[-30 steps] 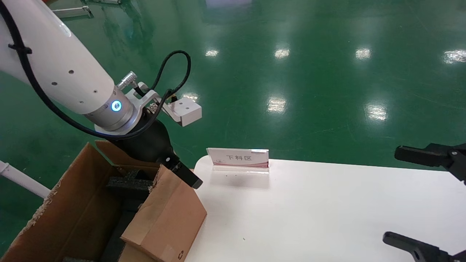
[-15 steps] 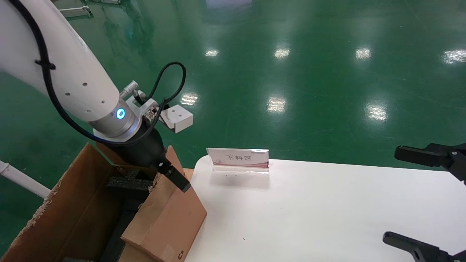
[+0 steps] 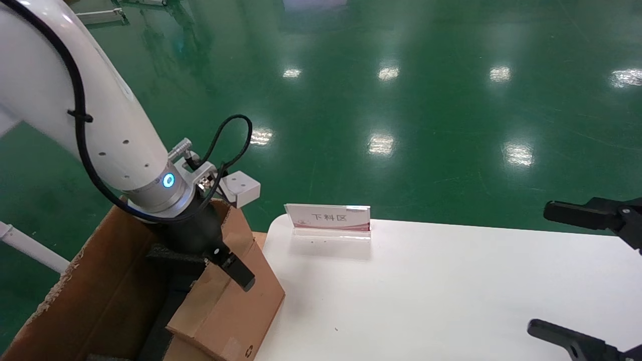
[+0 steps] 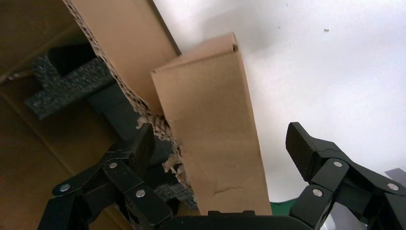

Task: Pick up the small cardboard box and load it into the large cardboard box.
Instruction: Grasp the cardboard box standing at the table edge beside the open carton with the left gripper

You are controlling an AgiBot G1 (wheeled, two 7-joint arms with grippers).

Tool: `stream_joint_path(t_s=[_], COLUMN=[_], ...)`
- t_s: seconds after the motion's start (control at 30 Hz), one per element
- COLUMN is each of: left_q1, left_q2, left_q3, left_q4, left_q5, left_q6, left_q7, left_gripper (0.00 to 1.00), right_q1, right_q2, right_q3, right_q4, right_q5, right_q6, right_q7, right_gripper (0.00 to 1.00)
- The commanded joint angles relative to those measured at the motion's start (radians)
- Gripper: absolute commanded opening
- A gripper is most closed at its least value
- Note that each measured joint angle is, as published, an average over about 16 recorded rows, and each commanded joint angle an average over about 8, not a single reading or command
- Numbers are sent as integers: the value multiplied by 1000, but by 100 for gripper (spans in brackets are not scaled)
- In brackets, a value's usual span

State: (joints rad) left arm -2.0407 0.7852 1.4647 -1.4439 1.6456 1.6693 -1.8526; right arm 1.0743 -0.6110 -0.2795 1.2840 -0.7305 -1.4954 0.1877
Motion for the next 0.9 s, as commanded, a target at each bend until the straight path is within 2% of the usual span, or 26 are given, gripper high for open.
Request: stream_joint_path(t_s=[0.03,0.33,0.4,0.6,0.67,0.9], left_q1=[2,8,9,13,14,15], left_q2=[-1,3,3,4,4,5], left_q3=[6,22,24,28,29,31], left_q4=[1,13,16,23,24,27], left_q5=[-7,-16,-18,-22,-23,-24], left_q6=[1,2,1,0,0,-1], left_q7=[-5,-6,-6,-5,-5,-4], left_gripper=[100,100,75,0,0,0], right_q1=[0,0,0,0,0,0], right_q2=[0,0,0,0,0,0], right_q3=[0,0,0,0,0,0], right_q4=[0,0,0,0,0,0], right_q5=[0,0,0,0,0,0], right_q6=[0,0,0,0,0,0], right_q7=[0,0,0,0,0,0], right_gripper=[100,100,96,21,0,0])
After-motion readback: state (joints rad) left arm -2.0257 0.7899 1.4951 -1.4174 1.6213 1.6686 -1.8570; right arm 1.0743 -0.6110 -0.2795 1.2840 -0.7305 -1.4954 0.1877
